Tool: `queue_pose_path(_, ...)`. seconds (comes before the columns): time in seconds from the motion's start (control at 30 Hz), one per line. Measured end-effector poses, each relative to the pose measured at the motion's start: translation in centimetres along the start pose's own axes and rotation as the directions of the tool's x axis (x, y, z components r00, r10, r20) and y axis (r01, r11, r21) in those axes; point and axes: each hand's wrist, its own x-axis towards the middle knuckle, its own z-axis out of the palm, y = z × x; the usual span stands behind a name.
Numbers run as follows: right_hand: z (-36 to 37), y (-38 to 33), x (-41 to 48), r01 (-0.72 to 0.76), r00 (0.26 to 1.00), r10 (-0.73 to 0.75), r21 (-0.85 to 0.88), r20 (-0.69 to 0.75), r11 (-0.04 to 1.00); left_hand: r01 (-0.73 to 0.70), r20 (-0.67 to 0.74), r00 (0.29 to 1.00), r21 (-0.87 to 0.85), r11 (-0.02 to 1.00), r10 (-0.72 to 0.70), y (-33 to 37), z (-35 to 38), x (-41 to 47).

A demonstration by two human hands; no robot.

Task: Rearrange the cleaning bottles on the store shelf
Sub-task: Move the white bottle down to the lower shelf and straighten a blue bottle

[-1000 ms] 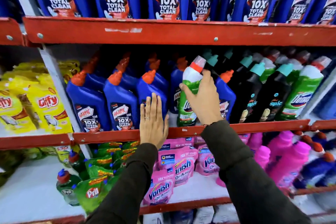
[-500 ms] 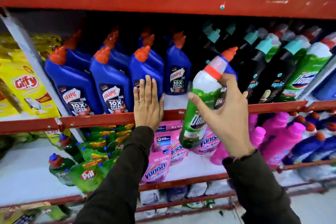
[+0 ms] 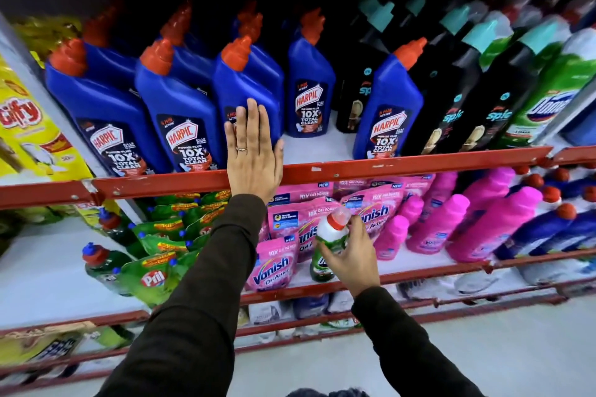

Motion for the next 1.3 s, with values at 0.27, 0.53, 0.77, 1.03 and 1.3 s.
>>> queue_pose_path(0.27, 0.3, 0.7, 0.1, -0.044, 0.999, 0.044, 0.008, 0.029, 0.999, -0.041, 0.001, 0.999, -0.032, 0.999, 0.041, -0.1, 0.0, -0.2)
queue_pose_path(0.53, -4.4, -4.2, 2.7, 0.212, 0.927, -0.151, 0.146, -0.345, 0.966, -0.046, -0.011, 0.999, -0.059, 0.997, 0.045, -0.1, 0.0, -0.2)
queue_pose_path(0.77, -12.6, -13.2, 12.1, 0.162, 0.809, -0.180, -0.082, -0.560, 0.983, -0.052, -0.023, 0.998, -0.068, 0.996, 0.050, -0.2, 0.1, -0.2)
queue_pose_path(1.03, -13.9, -15.1, 13.2, 0.170, 0.873, -0.220, -0.150, -0.436, 0.974, -0.070, -0.038, 0.997, -0.081, 0.994, 0.067, -0.4, 0.4, -0.2)
queue_pose_path(1.3, -9.7, -18.9, 12.3, 0.264, 0.852, -0.311, -0.167, -0.420, 0.950, -0.056, -0.016, 0.998, -0.100, 0.993, 0.055, -0.4, 0.3, -0.3)
